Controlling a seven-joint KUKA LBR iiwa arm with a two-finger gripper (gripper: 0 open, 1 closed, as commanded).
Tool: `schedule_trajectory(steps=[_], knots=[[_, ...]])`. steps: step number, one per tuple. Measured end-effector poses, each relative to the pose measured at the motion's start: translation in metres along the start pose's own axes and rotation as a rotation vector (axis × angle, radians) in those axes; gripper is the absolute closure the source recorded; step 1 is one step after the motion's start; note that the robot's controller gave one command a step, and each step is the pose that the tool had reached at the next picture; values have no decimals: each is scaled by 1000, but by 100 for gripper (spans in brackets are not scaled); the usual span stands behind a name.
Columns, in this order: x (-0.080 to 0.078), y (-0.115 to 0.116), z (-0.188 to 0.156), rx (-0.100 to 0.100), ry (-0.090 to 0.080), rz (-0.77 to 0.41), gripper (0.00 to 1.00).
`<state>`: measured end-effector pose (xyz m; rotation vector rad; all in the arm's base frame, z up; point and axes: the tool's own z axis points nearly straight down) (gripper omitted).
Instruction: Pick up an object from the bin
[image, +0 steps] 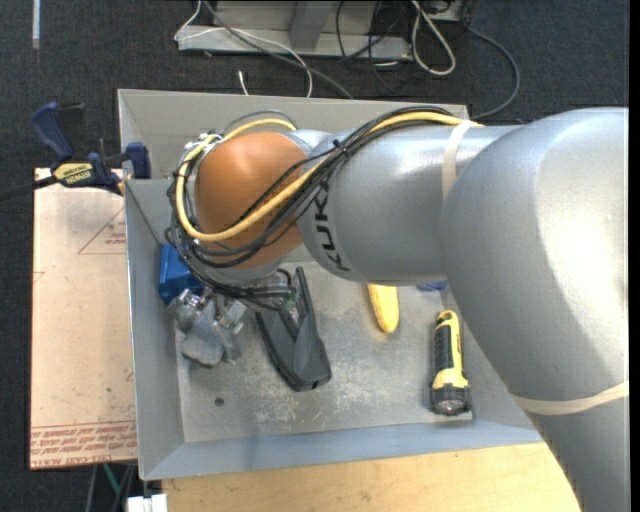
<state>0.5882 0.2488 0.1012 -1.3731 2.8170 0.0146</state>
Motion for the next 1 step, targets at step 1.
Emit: schedule_trajectory(steps=[1], knots=[[0,0,0,0,0,0,100]])
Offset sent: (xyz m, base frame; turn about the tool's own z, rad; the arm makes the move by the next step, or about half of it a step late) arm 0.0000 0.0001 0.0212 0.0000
